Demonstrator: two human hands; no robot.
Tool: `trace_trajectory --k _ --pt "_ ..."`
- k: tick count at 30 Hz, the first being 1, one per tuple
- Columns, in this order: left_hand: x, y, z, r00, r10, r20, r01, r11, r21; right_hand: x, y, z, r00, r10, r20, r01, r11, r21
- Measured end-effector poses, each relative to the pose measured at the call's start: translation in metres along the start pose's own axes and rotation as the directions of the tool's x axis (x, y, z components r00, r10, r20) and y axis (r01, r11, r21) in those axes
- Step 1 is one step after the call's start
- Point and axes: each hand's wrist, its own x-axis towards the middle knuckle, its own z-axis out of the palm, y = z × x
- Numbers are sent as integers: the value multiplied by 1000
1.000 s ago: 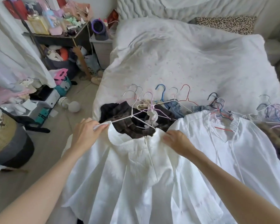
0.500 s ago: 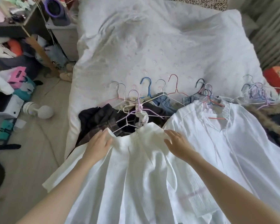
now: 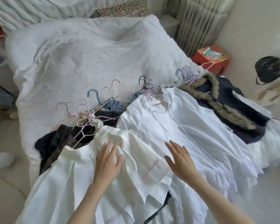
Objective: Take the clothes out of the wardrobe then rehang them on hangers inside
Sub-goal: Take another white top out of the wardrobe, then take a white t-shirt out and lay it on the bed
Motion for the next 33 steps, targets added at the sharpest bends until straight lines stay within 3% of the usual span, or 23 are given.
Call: trace_trajectory --k 6,11,14,18,22,26,30,33 --pt "-21 128 38 971 235 38 -237 970 61 -108 91 -46 946 202 -255 -190 979 71" --pt "-62 253 83 919 394 30 -391 918 -69 -227 162 -74 791 457 -408 -398 889 226" --pt "-88 324 122 835 541 99 -534 840 -91 -304 202 -82 671 583 -459 -522 810 266" --pt "-112 412 163 652 742 158 -738 669 -95 -387 246 -95 483 714 -507 -656 678 330" --pt "-139 489 199 486 848 211 -841 519 -149 -454 267 -106 281 819 -499 -747 514 422" --pt "-167 559 243 224 929 295 -939 286 -188 -509 285 -107 103 879 -465 -773 365 519" --pt "-208 629 283 -41 940 338 -968 46 -248 -562 310 -110 -114 890 -442 -785 192 589" --pt "-239 682 309 -149 935 323 -936 -28 -351 -595 326 -113 -275 857 -436 -772 74 632"
